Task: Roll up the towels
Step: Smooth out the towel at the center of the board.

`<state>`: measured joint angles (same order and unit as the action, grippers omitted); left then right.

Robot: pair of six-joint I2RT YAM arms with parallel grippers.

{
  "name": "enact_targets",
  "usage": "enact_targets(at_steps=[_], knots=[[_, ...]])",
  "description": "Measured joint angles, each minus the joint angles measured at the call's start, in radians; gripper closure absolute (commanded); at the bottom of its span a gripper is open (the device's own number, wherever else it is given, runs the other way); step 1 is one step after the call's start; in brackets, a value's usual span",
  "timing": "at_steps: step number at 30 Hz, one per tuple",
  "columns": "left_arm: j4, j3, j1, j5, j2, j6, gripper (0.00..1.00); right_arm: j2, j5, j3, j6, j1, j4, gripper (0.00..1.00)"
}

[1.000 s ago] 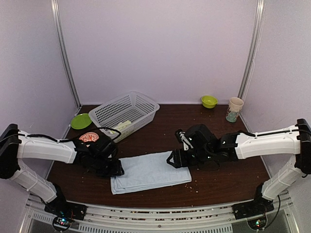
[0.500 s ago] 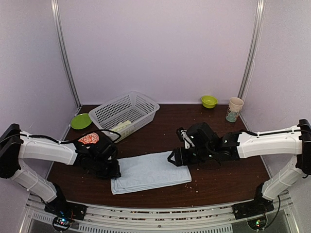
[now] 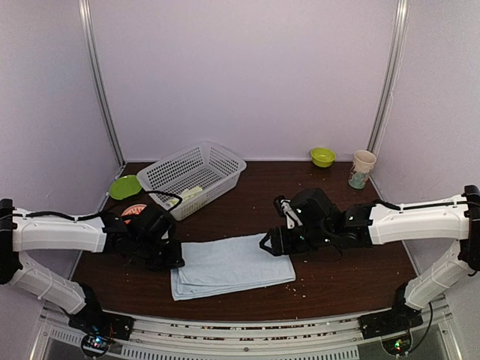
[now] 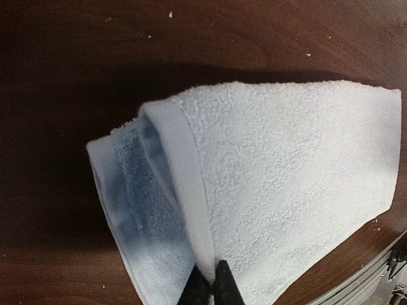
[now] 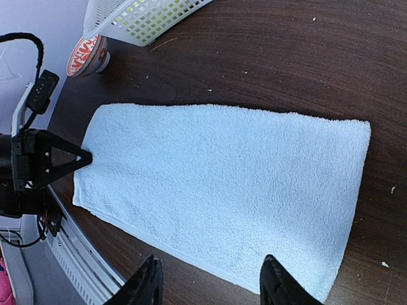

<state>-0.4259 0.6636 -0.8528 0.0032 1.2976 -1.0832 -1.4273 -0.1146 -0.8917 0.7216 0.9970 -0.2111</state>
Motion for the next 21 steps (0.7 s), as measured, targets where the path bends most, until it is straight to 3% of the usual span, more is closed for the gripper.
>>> enact_targets(at_steps=[21], knots=[[-0.103,-0.086,-0.006,-0.042,-0.139,-0.039,1.0,-0.029,0.018,0.055,0.053,-0.048,0.007,0.43]])
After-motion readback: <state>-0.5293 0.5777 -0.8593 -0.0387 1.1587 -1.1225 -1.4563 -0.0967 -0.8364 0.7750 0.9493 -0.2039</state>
